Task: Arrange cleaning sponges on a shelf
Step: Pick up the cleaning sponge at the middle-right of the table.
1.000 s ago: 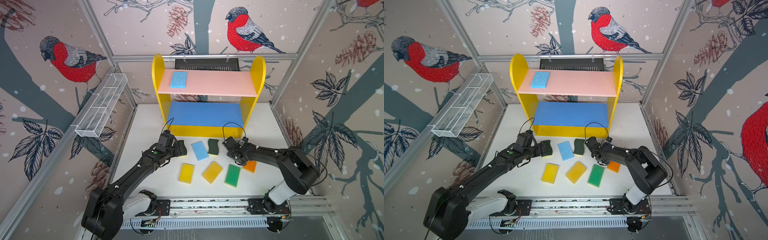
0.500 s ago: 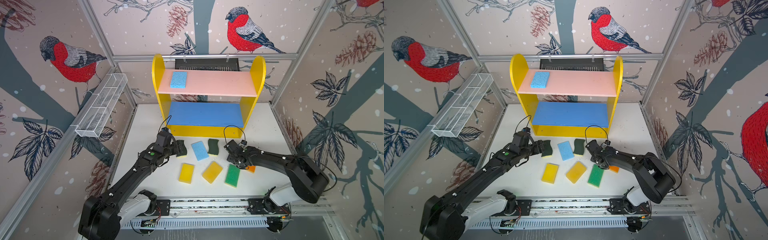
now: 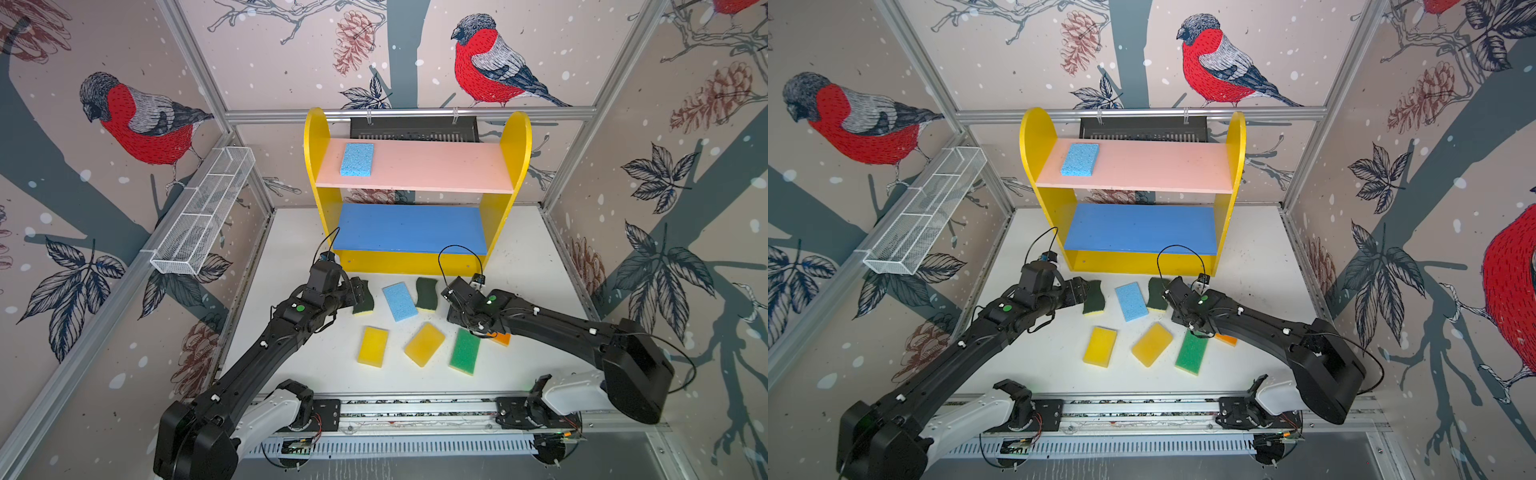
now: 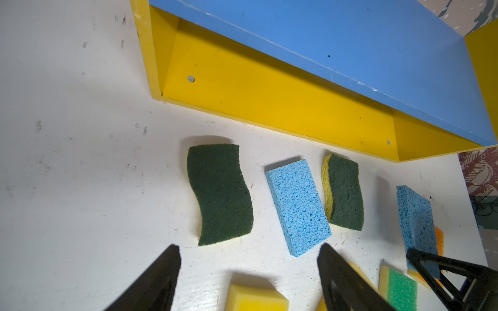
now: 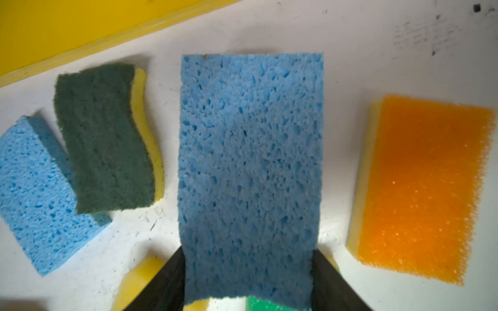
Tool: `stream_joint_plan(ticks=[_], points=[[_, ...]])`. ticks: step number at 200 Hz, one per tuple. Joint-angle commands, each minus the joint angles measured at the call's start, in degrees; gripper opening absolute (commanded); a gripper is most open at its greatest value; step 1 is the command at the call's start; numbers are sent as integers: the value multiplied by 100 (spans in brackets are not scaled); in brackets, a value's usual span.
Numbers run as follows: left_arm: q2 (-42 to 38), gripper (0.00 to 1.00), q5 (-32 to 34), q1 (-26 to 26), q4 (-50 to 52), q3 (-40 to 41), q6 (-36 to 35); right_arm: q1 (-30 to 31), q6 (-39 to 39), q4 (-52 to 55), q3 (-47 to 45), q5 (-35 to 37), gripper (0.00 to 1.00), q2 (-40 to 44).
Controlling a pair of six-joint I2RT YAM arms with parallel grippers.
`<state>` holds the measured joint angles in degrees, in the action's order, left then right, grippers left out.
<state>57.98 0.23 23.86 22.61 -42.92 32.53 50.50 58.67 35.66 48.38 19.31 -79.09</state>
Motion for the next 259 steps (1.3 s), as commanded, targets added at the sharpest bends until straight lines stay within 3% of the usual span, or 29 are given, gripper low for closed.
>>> stream_joint_plan(ticks=[1,52,107,179,259], points=[[-47,81,-14,-3,-27,-90,-85,147,-32,423,135,314,67,78],[-76,81,-23,-4,72,-302,-150,667,-68,1123,816,917,66,325],[-202,81,3,1,219,-561,-180,925,-453,1345,1549,1060,66,702],[-346,81,145,-1,489,-865,-294,1214,-1420,1554,2686,1441,66,1068],[-393,81,248,-3,610,-1135,-424,1325,-2915,1029,3502,1967,68,1268]])
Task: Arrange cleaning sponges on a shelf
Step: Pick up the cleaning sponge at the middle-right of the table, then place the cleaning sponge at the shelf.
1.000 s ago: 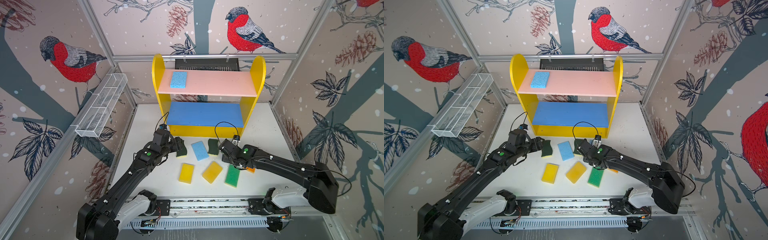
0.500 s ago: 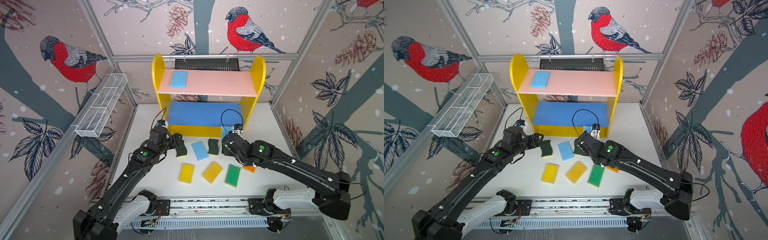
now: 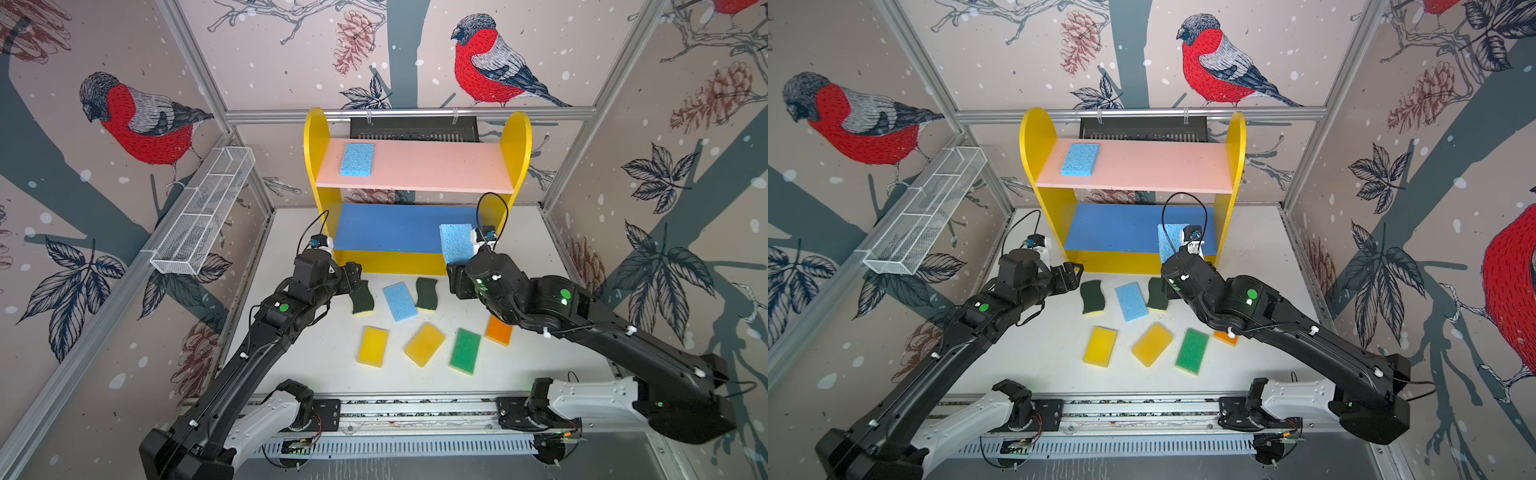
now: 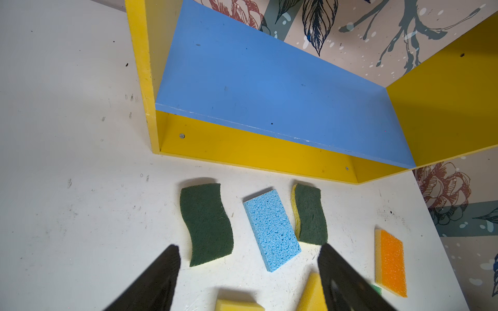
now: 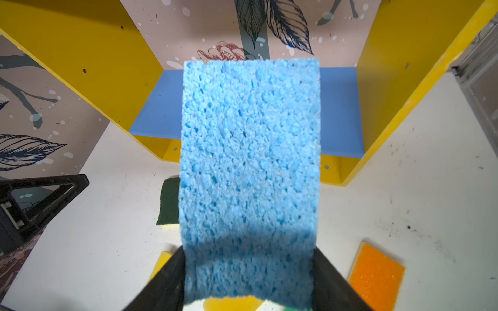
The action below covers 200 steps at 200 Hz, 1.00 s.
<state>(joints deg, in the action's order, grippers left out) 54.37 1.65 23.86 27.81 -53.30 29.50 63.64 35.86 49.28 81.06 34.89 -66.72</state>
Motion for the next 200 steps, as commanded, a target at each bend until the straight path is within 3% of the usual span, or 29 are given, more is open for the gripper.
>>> stream_joint_plan(ticks=[1,57,111,200], points=[[-32,81,107,-3,91,-95,-124,10,-655,-345,248,420,68,33],[29,81,-65,2,-169,-172,-49,-325,-1509,-1130,645,828,70,79],[214,81,-60,-3,-200,-352,-137,-1485,-2132,-1728,1004,-128,70,-21],[468,82,-133,0,-460,-672,-229,-2421,-2558,-1728,2204,-1138,71,-1277]])
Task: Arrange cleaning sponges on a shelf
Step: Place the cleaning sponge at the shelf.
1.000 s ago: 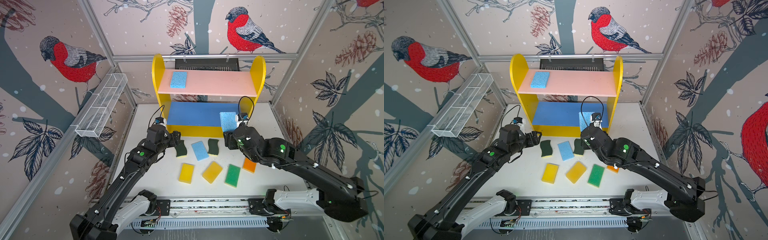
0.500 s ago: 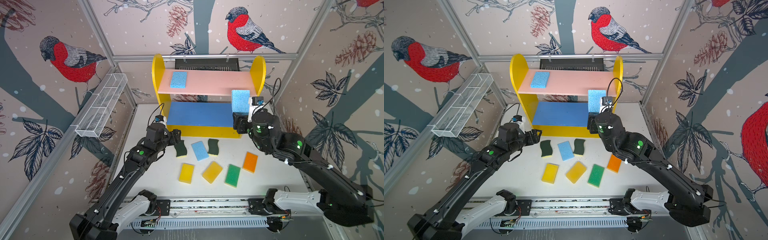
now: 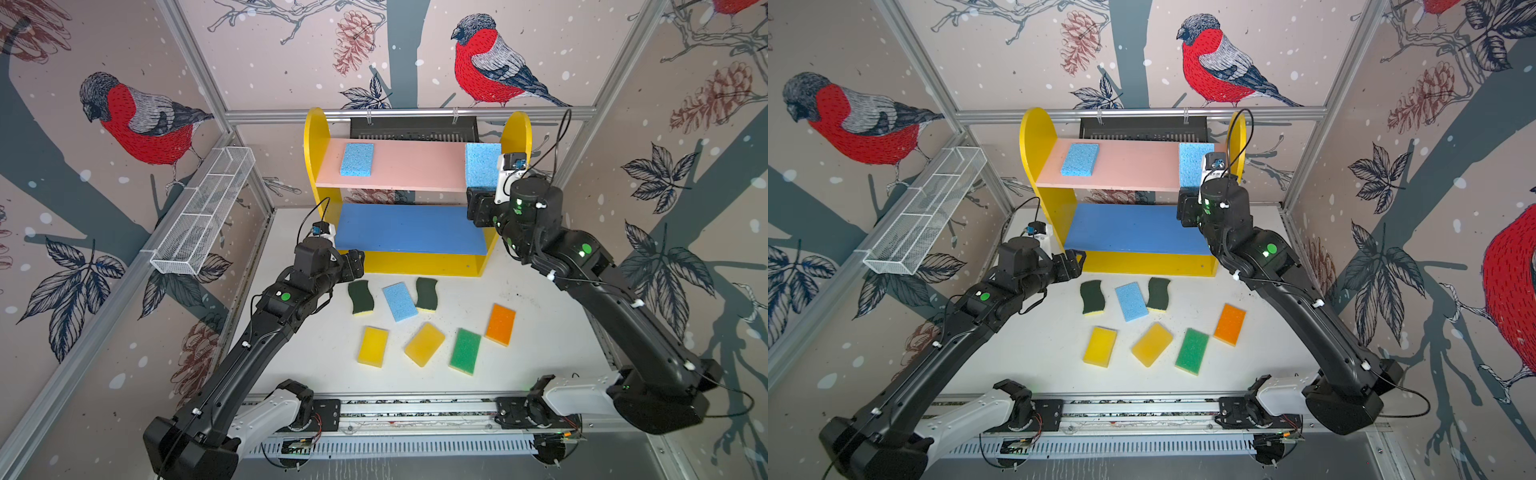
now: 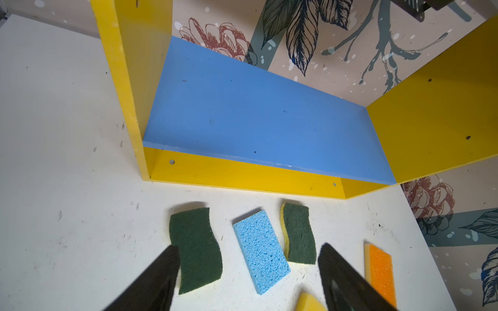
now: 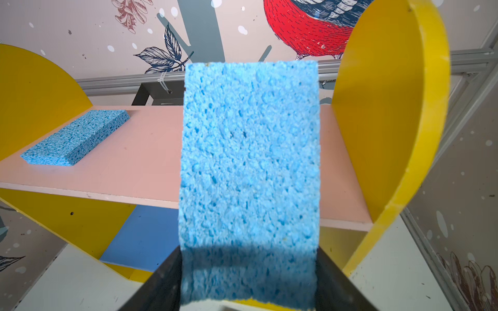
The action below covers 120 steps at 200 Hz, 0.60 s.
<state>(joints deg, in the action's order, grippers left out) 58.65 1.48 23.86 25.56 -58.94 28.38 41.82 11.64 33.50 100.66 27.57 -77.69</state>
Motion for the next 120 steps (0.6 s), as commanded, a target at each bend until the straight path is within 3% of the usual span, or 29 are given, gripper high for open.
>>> stream_joint_plan(ticks=[1,120], points=[[45,82,-118,-2,-236,-113,-120,-256,-140,-155,252,-417,71,-191],[349,82,54,-3,-235,-417,-359,-1003,-265,-297,787,-888,71,-1110]])
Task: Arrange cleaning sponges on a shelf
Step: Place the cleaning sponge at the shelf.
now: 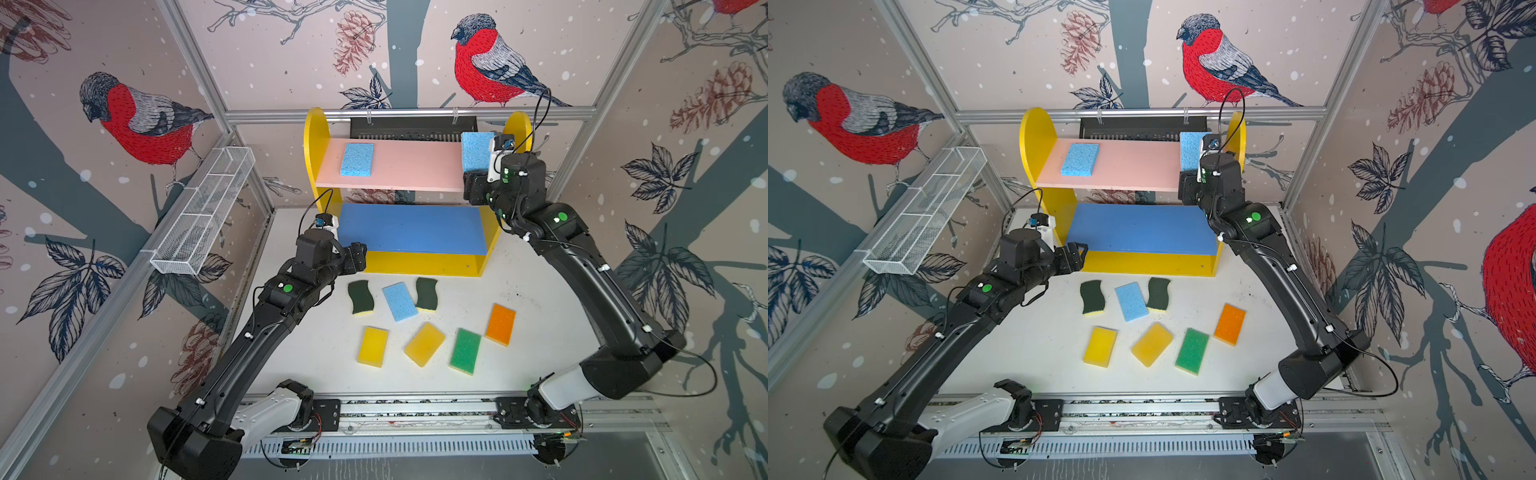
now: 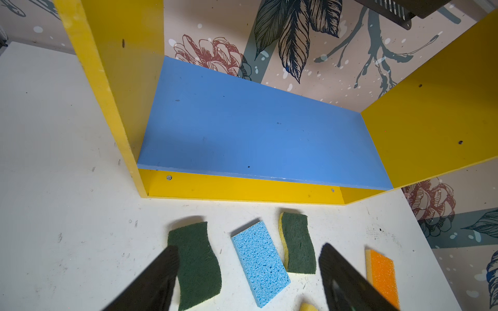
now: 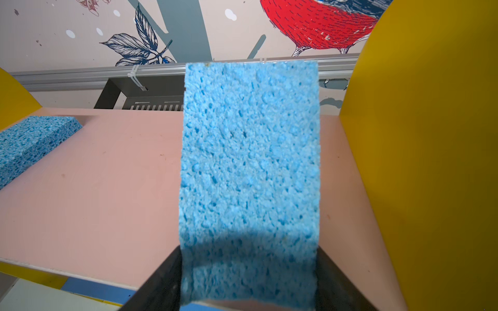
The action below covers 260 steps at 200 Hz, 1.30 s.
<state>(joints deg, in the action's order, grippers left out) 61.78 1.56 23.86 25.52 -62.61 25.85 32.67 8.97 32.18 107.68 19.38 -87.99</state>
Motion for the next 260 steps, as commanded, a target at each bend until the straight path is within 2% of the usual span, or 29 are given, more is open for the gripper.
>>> stream_joint_plan(ticks=[1,148,260], points=[[45,82,46,-4,-231,-54,-106,-90,5,-167,90,-72,71,-84],[114,83,72,-28,-328,161,-121,-146,296,142,202,324,75,-344],[265,83,9,-37,-459,214,-52,-155,160,79,95,374,76,-474]])
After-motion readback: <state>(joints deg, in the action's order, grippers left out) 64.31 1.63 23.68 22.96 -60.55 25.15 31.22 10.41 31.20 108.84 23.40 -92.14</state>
